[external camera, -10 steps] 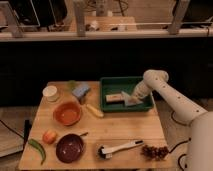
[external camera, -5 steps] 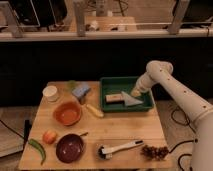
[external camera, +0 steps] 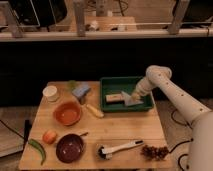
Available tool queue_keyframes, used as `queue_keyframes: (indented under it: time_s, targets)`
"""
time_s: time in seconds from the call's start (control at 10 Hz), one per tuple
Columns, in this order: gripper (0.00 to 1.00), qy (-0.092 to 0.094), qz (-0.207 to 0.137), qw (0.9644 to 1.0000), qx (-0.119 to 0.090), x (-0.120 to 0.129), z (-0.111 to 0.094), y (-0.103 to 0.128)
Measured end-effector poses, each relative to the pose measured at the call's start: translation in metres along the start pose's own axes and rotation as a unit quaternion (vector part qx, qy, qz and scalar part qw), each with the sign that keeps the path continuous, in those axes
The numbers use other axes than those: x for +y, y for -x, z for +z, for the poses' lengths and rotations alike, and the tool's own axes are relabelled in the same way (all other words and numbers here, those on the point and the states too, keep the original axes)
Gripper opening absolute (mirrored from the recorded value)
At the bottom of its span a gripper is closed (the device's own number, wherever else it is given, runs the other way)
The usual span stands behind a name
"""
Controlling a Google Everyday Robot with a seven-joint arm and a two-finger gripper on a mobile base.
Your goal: Place towel in table surface
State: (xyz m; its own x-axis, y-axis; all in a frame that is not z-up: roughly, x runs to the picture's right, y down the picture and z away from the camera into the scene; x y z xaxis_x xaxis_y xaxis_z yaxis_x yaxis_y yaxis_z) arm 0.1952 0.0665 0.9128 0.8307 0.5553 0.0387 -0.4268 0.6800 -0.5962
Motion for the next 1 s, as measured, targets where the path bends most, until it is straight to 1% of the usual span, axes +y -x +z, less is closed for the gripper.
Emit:
queue_keyframes:
  time_s: [0.1, 0.7, 1.0]
  targets:
    - [0.8, 0.001, 0.003, 1.0, 0.0, -0.001, 0.003, -0.002]
    - [0.8, 0.008, 0.01, 0.9999, 0.002, -0.002, 0.009, -0.005]
    - [0.8, 0.014, 0.014, 0.9998, 0.007, -0.001, 0.017, -0.007]
